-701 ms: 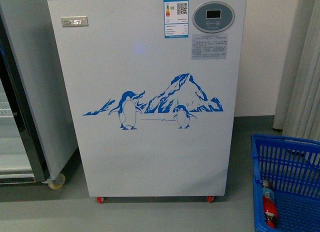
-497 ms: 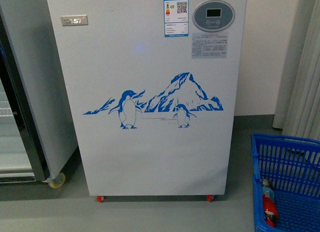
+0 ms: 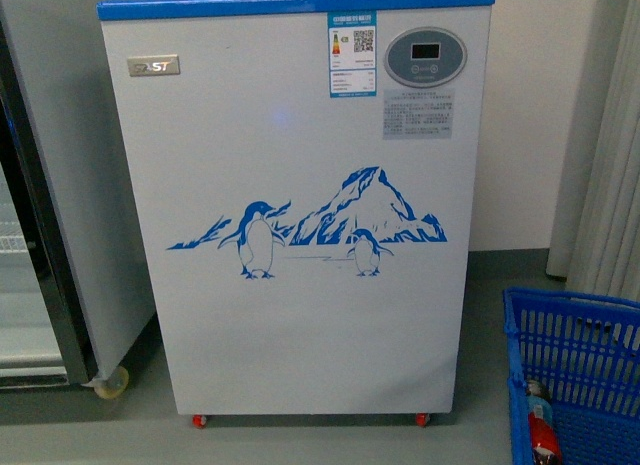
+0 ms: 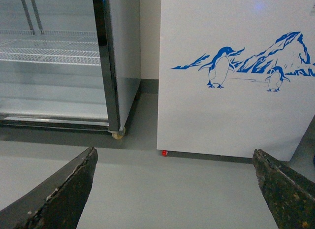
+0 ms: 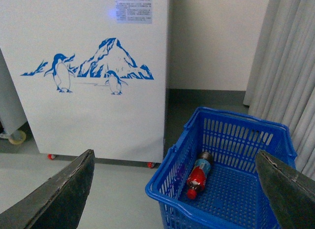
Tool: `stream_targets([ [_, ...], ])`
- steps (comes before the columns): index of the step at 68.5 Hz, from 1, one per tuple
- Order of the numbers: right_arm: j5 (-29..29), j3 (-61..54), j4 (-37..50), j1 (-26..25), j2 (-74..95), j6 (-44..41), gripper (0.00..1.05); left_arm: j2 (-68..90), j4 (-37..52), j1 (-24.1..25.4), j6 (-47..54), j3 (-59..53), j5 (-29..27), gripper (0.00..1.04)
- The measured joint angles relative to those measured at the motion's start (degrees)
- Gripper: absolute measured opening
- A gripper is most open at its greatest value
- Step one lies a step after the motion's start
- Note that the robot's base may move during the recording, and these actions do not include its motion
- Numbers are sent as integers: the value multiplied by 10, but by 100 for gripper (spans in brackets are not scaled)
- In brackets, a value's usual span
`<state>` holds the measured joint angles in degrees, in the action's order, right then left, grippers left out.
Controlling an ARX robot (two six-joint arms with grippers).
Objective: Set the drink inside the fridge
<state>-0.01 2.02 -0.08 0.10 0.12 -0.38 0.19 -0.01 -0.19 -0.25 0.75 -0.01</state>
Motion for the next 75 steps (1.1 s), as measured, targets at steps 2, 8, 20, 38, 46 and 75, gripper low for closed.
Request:
stream_targets([
  [2, 0, 0, 0, 0, 0, 0, 98, 0, 0, 0, 0, 0, 0, 97],
  [8, 0, 0, 0, 0, 0, 0, 98, 0, 0, 0, 0, 0, 0, 97],
  [20, 0, 0, 0, 0, 0, 0, 98, 0, 0, 0, 0, 0, 0, 97],
  [38, 0, 0, 0, 0, 0, 0, 98, 0, 0, 0, 0, 0, 0, 97],
  [46, 0, 0, 0, 0, 0, 0, 98, 0, 0, 0, 0, 0, 0, 97],
  [75, 0, 0, 0, 0, 0, 0, 98, 0, 0, 0, 0, 0, 0, 97],
])
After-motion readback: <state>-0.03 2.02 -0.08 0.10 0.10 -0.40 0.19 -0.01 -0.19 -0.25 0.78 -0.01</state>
